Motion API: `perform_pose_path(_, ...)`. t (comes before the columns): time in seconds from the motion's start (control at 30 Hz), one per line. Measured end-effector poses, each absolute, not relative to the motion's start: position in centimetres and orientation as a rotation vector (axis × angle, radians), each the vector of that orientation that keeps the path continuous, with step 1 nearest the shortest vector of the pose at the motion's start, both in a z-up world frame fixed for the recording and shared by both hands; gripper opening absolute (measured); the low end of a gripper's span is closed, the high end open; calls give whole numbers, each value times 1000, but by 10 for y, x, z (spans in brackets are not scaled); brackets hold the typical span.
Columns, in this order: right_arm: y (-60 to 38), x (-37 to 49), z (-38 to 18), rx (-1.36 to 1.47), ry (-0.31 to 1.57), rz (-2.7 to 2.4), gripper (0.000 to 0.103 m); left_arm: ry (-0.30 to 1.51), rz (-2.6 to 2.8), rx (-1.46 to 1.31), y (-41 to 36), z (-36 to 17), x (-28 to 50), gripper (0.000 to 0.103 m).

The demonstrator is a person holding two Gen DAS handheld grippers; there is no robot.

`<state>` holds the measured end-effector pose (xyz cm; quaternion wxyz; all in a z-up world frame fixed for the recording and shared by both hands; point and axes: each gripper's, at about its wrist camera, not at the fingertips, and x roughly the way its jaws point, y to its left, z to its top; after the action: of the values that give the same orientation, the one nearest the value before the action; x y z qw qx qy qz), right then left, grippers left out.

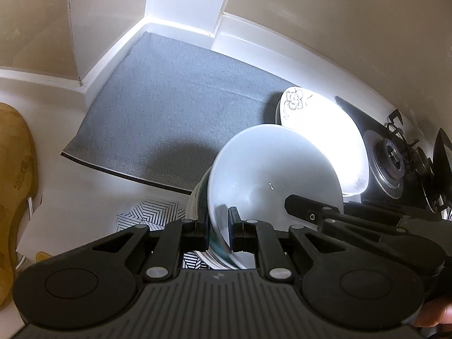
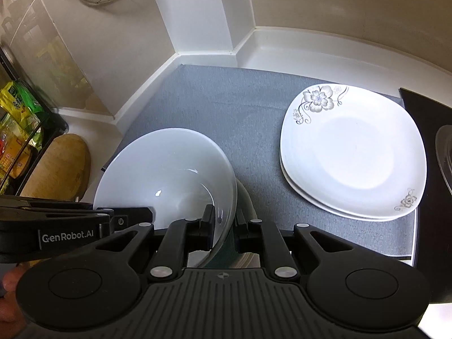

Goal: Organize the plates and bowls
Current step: 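Carry the white bowl back and lower it onto the teal bowl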

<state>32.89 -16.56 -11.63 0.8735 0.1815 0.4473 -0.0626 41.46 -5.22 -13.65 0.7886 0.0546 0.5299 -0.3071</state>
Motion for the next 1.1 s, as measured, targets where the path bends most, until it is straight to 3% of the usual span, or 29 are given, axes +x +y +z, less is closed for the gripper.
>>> perform_pose_path(1.1, -175, 326, -129, 441, 951, -118, 14, 1161, -671, 112, -52, -139, 410, 18)
